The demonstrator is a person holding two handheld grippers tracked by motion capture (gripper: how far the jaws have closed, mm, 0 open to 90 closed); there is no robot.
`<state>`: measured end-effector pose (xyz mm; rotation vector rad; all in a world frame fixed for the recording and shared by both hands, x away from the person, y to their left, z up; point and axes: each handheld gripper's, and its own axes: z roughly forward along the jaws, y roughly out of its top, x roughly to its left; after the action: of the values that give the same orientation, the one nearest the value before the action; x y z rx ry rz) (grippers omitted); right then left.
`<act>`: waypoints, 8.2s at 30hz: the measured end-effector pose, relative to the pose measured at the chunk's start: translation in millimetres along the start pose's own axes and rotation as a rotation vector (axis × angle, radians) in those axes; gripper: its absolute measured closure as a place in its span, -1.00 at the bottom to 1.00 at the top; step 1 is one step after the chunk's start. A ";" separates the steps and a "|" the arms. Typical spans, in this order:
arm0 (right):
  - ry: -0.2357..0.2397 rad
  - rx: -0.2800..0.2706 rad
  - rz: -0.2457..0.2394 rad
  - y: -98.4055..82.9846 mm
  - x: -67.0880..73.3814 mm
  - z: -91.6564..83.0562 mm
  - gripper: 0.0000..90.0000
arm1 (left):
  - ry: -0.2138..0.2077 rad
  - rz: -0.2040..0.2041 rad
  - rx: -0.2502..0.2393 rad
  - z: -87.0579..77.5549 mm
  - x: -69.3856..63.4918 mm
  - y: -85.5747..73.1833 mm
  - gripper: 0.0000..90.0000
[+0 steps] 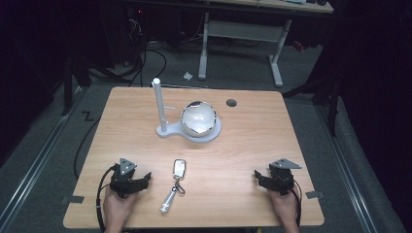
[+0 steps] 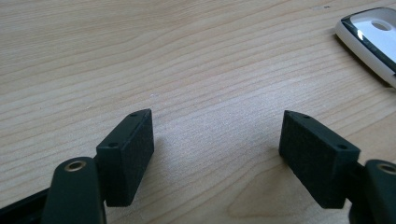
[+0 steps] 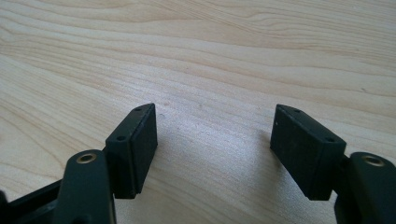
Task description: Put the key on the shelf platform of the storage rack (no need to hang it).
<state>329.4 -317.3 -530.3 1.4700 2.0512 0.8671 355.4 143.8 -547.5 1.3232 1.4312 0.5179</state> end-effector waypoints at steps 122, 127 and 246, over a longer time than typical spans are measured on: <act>0.004 0.000 -0.011 -0.7 0.3 -0.6 -0.31 | -0.206 0.069 0.149 -2.0 -102.7 -11.5 0.91; 0.004 0.000 -0.012 -0.8 0.4 -0.7 -0.31 | -0.222 0.068 0.137 -7.1 -103.6 1.0 0.91; 0.004 0.002 -0.011 -0.6 1.6 -0.5 -0.31 | -0.380 0.026 0.099 112.3 -188.2 179.6 0.90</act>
<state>328.2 -316.0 -530.5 1.4582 2.0611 0.8644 497.7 -10.4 -357.0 1.4321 1.1369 0.1989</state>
